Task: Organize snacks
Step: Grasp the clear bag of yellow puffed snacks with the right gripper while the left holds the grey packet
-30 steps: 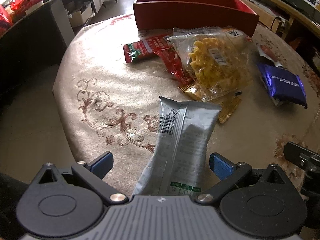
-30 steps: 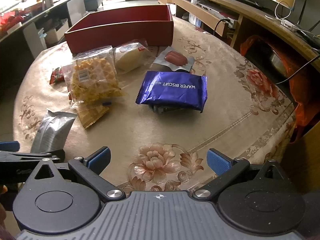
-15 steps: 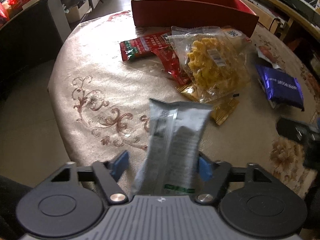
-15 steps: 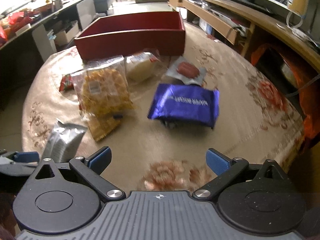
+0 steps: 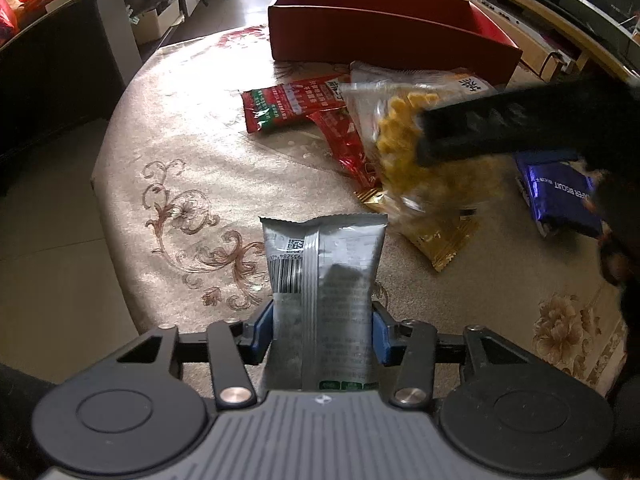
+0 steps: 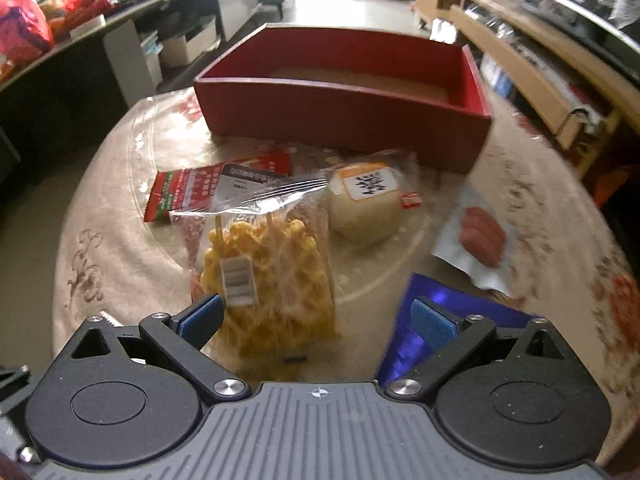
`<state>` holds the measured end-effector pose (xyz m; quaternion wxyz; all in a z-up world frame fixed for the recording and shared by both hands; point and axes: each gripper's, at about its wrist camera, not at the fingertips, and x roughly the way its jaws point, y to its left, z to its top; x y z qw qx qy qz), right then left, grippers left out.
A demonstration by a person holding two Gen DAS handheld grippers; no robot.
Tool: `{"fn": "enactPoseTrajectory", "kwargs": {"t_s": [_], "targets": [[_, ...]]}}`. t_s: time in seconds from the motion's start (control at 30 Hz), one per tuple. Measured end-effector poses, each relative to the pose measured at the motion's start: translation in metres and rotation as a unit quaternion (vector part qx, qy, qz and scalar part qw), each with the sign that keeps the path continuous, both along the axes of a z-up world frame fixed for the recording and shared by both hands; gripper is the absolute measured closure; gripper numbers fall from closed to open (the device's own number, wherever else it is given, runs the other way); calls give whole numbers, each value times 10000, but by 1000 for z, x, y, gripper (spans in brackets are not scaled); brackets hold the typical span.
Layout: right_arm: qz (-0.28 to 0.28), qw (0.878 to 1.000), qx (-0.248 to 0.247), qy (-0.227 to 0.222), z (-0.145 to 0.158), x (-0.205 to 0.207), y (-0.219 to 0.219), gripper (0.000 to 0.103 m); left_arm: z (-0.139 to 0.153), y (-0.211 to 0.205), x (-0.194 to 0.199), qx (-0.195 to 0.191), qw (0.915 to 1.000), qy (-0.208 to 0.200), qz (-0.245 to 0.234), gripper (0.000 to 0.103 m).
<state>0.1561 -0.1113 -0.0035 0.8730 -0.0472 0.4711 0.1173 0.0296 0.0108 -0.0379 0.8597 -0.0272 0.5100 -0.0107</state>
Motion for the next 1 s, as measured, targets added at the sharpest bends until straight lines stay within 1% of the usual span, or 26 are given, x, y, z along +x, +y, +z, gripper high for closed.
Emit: {"fn": "enactPoseTrajectory", "kwargs": {"t_s": [0.03,0.1,0.13,0.2,0.23,0.3,0.37,0.43,0.5,0.53,0.57,0.6,0.67,0.77,0.8,0.83,0.87,0.9,0.93,1.0], "targets": [[41,9999,108,48,-2,4,0,2,0,-1,0,-6,10000,2,-15,50],[132,9994,293,162,-4,11,3,2,-1,-2,2,-32,10000,1,-37,42],[171,9992,331,158,-4,12,6,2,-1,-2,2,-44,10000,3,-41,40],[245,9993,267,114,-5,13,11,3,-2,-4,3,-110,9999,15,-35,32],[266,9992,276,110,-5,13,13,3,-2,-5,4,-127,9999,28,-46,30],[276,9985,432,167,-2,14,13,2,-4,-8,5,-124,9999,44,-104,21],[267,9981,544,131,2,16,13,2,-5,-12,5,-33,9999,36,-163,19],[186,9986,461,174,-1,18,14,2,-6,-15,5,19,9997,35,-222,17],[81,9985,368,388,-13,26,15,3,-7,-17,4,51,9997,22,-256,14],[11,9977,423,529,-20,28,13,3,-7,-17,4,64,9996,17,-269,14],[-65,9960,521,718,-26,29,10,3,-8,-18,4,69,9996,16,-287,12],[-100,9949,587,816,-30,30,9,3,-8,-18,4,73,9995,22,-311,10],[-48,9956,523,771,-28,27,9,7,-9,-20,4,113,9992,36,-375,9],[40,9967,305,747,-27,24,11,14,-8,-18,3,91,9992,27,-379,12],[93,9969,267,735,-26,22,11,16,-6,-15,3,56,9995,17,-325,17],[120,9969,279,728,-25,20,10,20,-5,-12,3,22,9997,10,-254,21],[136,9968,294,733,-24,19,8,23,-4,-9,3,-8,9998,5,-186,27],[136,9965,344,750,-23,17,3,23,-2,-6,3,-40,9999,0,-115,34],[107,9963,373,761,-22,15,-1,24,-1,-3,2,-63,10000,-3,-56,37],[118,9972,307,670,-18,9,-5,24,0,1,2,-66,10000,-18,47,50]]}}
